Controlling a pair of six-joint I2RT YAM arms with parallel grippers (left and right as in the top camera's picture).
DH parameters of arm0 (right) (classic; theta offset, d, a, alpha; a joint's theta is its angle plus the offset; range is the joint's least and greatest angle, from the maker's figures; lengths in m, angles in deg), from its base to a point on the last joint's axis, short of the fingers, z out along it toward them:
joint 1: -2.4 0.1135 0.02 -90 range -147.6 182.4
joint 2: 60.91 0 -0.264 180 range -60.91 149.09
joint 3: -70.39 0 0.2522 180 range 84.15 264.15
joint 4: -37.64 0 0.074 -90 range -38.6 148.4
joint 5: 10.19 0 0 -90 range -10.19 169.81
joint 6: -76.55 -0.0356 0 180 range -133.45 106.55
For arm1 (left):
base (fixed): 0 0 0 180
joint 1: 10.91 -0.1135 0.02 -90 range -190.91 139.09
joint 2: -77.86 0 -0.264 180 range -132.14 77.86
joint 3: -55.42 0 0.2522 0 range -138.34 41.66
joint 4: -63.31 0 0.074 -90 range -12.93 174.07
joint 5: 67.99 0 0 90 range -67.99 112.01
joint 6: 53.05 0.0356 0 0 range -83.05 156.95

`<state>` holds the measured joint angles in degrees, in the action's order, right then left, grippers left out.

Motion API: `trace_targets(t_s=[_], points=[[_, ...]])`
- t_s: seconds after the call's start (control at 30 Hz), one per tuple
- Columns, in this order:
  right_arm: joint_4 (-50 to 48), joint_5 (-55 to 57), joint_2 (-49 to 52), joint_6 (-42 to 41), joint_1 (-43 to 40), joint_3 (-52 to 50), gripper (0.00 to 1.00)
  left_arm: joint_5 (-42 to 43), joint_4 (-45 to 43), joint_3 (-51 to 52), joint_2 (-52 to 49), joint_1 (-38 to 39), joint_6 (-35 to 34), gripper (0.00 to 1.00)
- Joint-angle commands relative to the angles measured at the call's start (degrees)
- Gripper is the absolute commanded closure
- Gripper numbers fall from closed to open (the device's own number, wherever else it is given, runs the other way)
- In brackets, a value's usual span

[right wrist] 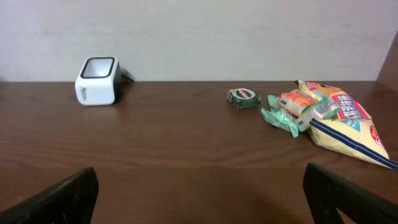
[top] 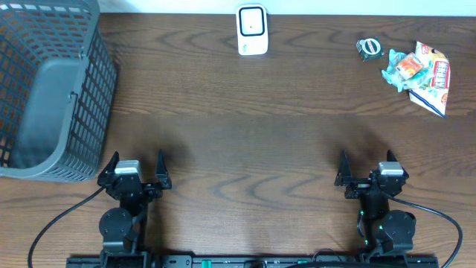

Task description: Scan the item barcode

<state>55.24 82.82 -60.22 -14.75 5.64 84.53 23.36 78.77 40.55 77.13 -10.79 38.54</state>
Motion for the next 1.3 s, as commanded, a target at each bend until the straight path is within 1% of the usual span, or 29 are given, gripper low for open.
trace_targets(t_s=[0.0,0.2,0.3,0.57,0.63,0.73,0.83,1.03,1.27], points=[[0.2,0.1,-0.4,-0.8,-0.3,-0.1,0.01,-1.4,2.5,0.9,0.5,0.3,0.9,0.02],[0.2,0.1,-0.4,-0.8,-0.3,-0.1,0.01,-1.4,2.5,0.9,0.5,0.3,0.9,0.02],[0.1,1.5,-0.4,1.8,-0.3,-0.1,0.01,-1.4,2.5,0.9,0.5,0.3,0.9,0.02],[0.3,0.5,-0.4,1.8,-0.8,-0.1,0.01,-1.4,2.5,0.9,0.5,0.3,0.9,0.03],[0.5,0.1,-0.4,0.8,-1.0,-0.1,0.01,-1.4,2.5,0.9,0.5,0.3,0.9,0.02],[0.5,0.1,-0.4,-4.6,-1.0,-0.1,0.01,-1.4,2.5,0.9,0.5,0.3,0.9,0.02],[0.5,-0.1,-0.4,-6.8,-1.0,-0.1,0.01,-1.4,2.5,0.9,0.5,0.3,0.9,0.02],[0.5,-0.2,-0.4,-3.7,-1.0,-0.1,0.01,-1.4,2.5,0.9,0.5,0.3,0.9,0.02],[0.6,-0.6,-0.4,-3.7,-1.0,-0.1,0.01,-1.4,2.5,0.9,0.5,0.3,0.9,0.02]])
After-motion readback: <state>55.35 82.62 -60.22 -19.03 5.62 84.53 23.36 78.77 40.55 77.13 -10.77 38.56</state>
